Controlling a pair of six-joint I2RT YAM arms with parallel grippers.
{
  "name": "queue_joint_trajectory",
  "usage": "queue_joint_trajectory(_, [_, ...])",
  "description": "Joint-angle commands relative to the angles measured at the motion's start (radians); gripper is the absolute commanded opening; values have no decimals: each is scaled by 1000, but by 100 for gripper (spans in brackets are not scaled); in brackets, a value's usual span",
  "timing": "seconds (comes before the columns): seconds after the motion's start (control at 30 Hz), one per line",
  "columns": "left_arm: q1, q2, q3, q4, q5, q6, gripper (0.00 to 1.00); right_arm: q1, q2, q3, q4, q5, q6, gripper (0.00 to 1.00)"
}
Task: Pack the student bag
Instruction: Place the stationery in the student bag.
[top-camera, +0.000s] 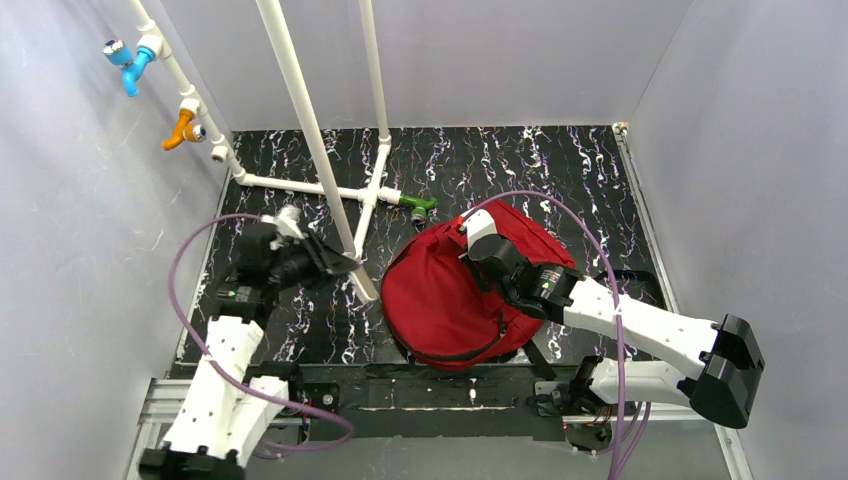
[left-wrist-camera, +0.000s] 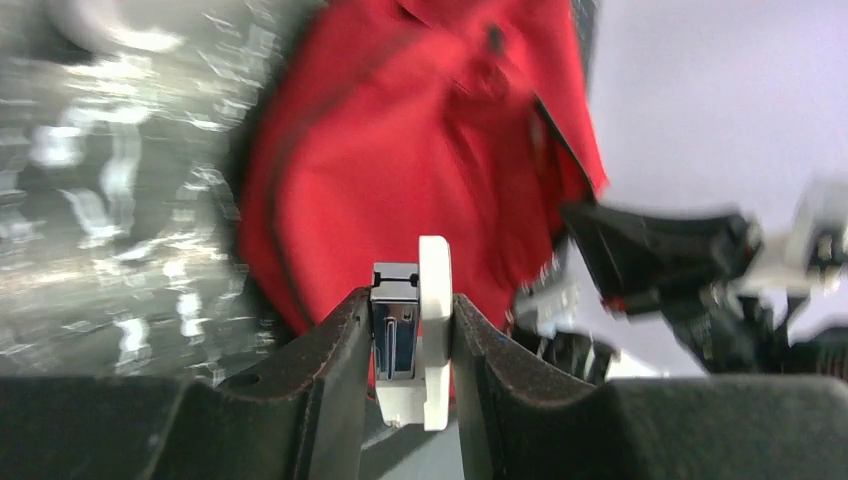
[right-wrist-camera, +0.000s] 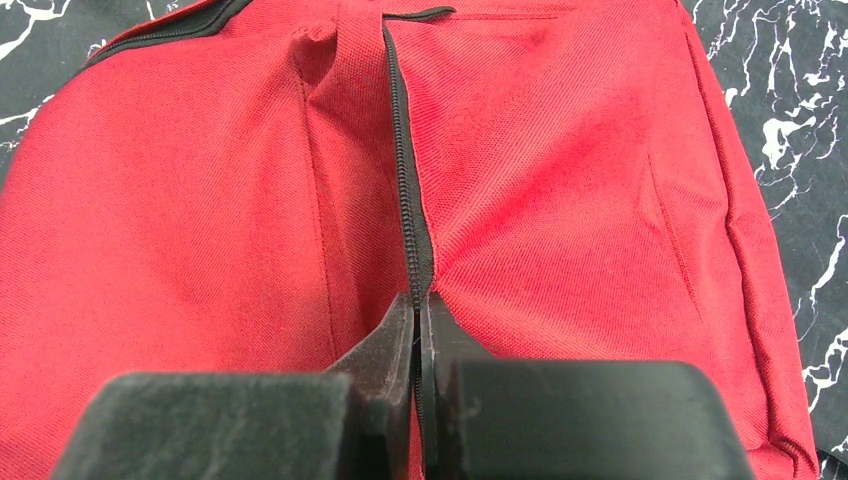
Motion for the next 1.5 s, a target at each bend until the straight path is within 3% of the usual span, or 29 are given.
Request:
queue_joint_trajectory(0.0, [-293,-30,-87,341,51,-215,21,8,-25,46,44,-30,28,1])
queue_joint_trajectory(0.07, [-405,-6,-150,527,-12,-288,21,8,-34,55,42,-30,35,1])
queue_joint_trajectory(0.27, [-744,183,-58,588,-347,-229,18,8,-63,76,47,-37,49,1])
queue_joint_trajectory(0.33, [-805,247,-40,648,-423,-235,17,8,-67,78,49,-40,51,1])
queue_joint_trajectory(0.43, [-820,370,-33,788,-404,-292,13,8,-72,78,48,-41,54,1])
queue_joint_trajectory(0.57, [-827,553,43,815,-366,-331,11,8,-83,69,48,-42,60,1])
queue_joint_trajectory(0.8, [-824,684,116,854,-509,-428,8,8,-104,46,47,-41,68,1])
queue_joint_trajectory(0.9, [-819,723,144,851,-565,-564,3,8,-110,44,45,-35,65,1])
queue_joint_trajectory(1.1, [-805,886,227,792,-483,-898,0,8,-111,60,44,-38,55,1])
queue_joint_trajectory(1.27, [-807,904,269,759,-573,-958,0,8,-109,59,33,-25,82,1])
queue_joint_trajectory(1.47, [-806,878,344,623,-645,-934,7,8,-126,43,12,18,66,1])
